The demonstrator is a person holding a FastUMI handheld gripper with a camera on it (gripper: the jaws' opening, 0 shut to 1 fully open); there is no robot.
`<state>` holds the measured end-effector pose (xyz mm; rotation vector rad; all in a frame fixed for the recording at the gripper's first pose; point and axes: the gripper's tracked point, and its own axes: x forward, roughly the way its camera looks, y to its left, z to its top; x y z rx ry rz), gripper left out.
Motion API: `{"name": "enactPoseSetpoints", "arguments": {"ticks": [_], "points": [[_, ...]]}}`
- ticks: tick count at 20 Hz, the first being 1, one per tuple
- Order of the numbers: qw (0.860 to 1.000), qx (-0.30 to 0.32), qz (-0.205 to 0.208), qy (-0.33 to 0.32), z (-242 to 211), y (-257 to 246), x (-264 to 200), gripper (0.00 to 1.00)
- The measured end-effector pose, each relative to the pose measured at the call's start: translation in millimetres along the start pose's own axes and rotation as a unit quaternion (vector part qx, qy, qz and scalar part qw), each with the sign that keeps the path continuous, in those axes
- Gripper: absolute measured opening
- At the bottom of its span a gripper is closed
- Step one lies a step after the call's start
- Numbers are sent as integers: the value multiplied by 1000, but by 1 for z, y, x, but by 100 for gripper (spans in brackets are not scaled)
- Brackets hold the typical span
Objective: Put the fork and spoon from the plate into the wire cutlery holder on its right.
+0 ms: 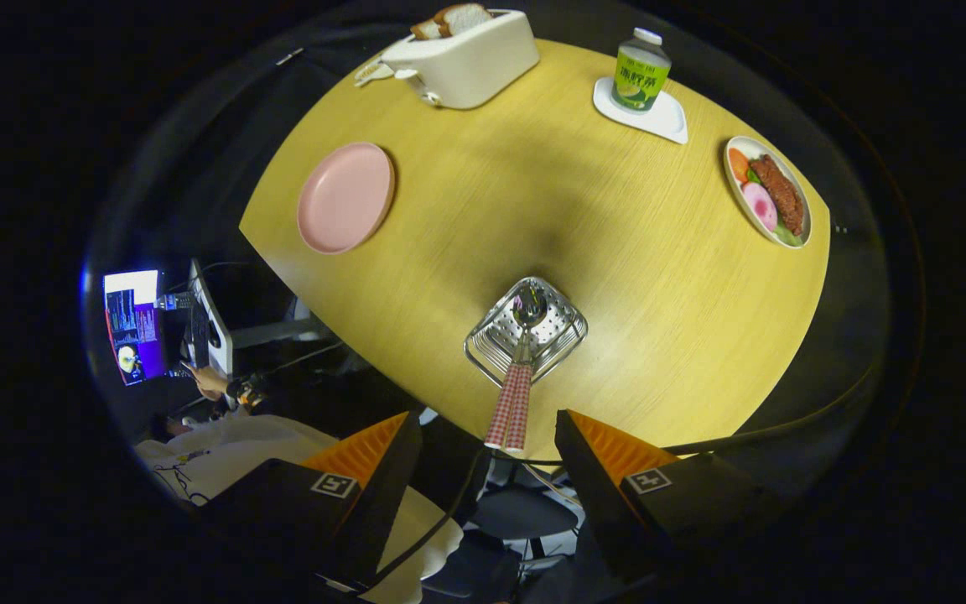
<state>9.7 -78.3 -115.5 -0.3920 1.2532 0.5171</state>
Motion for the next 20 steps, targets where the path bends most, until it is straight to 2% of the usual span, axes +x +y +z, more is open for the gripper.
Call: {"name": "enactPoseSetpoints", "arguments": {"ticks": [4,8,12,15,18,20], "points": [[992,10,-6,-122,6,22,-36,99],[972,49,-17,-227,9,41,-74,99],[934,88,-49,-343,29,44,-107,99],[894,118,-66,-428,49,56,-138,99],[859,117,-84,-491,66,72,-161,99],[841,117,-87,-521,77,85,-175,99]]}}
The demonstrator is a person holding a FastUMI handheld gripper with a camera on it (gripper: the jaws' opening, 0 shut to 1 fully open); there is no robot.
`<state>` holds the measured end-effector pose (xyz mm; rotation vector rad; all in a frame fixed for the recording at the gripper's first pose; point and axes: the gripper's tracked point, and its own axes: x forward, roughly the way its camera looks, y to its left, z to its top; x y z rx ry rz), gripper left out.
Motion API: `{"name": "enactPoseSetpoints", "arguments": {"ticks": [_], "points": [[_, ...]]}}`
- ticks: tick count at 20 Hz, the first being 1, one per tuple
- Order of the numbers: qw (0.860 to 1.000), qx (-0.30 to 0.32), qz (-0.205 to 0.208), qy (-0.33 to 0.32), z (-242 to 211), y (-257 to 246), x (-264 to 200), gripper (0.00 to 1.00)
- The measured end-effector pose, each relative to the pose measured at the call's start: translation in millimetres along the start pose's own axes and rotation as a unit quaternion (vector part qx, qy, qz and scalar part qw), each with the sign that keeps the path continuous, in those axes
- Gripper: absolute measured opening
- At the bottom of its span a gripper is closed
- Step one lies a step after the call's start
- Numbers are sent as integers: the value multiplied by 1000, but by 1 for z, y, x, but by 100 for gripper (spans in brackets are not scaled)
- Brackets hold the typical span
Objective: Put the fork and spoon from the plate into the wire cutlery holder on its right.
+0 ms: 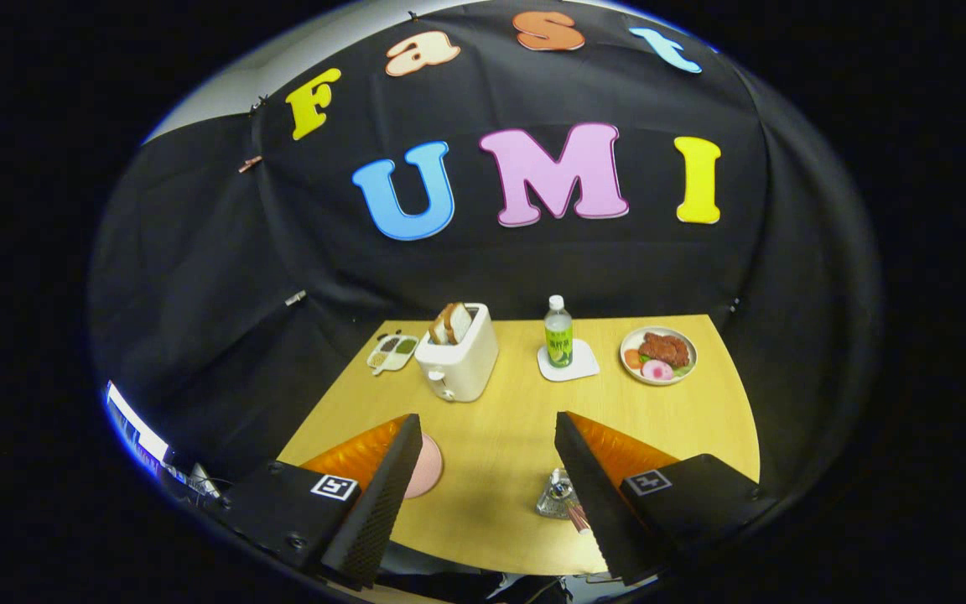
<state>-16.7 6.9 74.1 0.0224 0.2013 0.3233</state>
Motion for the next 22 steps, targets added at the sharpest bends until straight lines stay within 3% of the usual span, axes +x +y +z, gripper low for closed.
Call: {"name": "enactPoseSetpoints", "arguments": {"ticks": [4,7,12,15,20,22], "points": [[997,17,-5,-72,38,26,-6,99],[988,-10,-68,-140,69,13,-19,99],[968,-33,-127,-215,91,17,-37,99],[966,-28,-107,-232,84,46,-36,98],[960,-77,-106,-246,75,57,-29,99],[961,-56,-102,-251,76,52,-29,98]]}}
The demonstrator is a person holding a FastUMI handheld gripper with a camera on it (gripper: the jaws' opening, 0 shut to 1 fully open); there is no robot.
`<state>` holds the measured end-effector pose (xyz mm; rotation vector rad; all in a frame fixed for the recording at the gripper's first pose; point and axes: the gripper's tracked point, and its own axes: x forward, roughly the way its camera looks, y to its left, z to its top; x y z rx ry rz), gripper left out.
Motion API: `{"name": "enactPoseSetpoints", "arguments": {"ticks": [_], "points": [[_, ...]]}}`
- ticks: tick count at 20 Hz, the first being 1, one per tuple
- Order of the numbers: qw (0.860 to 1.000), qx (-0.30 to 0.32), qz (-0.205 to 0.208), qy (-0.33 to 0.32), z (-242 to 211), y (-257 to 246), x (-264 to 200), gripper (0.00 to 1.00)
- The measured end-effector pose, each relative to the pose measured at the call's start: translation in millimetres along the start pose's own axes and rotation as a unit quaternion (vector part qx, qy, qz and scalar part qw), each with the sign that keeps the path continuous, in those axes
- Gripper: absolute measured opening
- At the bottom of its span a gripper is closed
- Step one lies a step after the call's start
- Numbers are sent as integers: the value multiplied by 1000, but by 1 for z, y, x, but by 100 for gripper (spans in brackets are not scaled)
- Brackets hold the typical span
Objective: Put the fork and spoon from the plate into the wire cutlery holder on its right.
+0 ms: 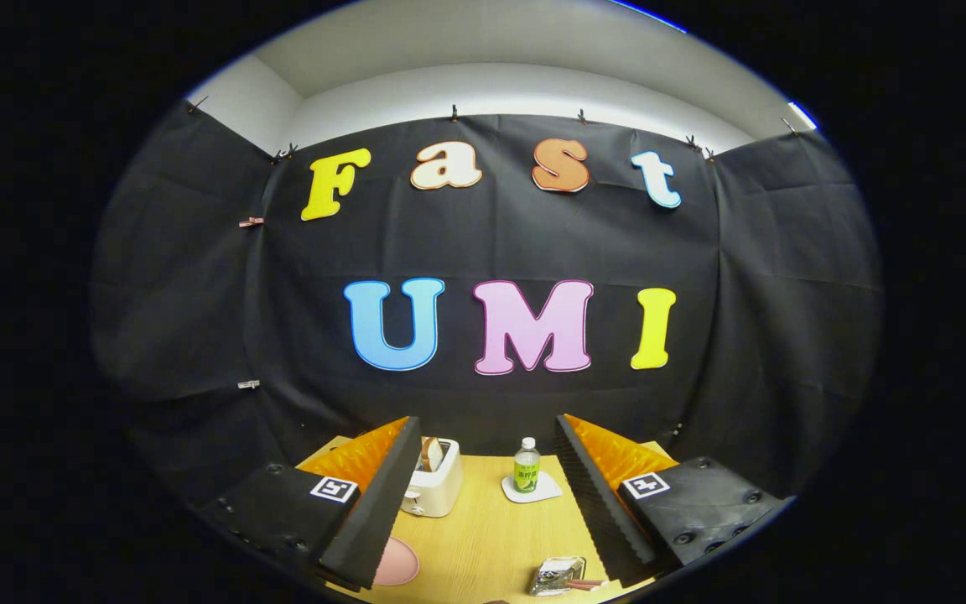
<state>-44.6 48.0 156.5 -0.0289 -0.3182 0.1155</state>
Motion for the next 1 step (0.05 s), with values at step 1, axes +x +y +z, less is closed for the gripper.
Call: {"name": "enactPoseSetpoints", "arguments": {"ticks": [1], "points": [[1000,19,4,-1,0,-2,-1,97]]}}
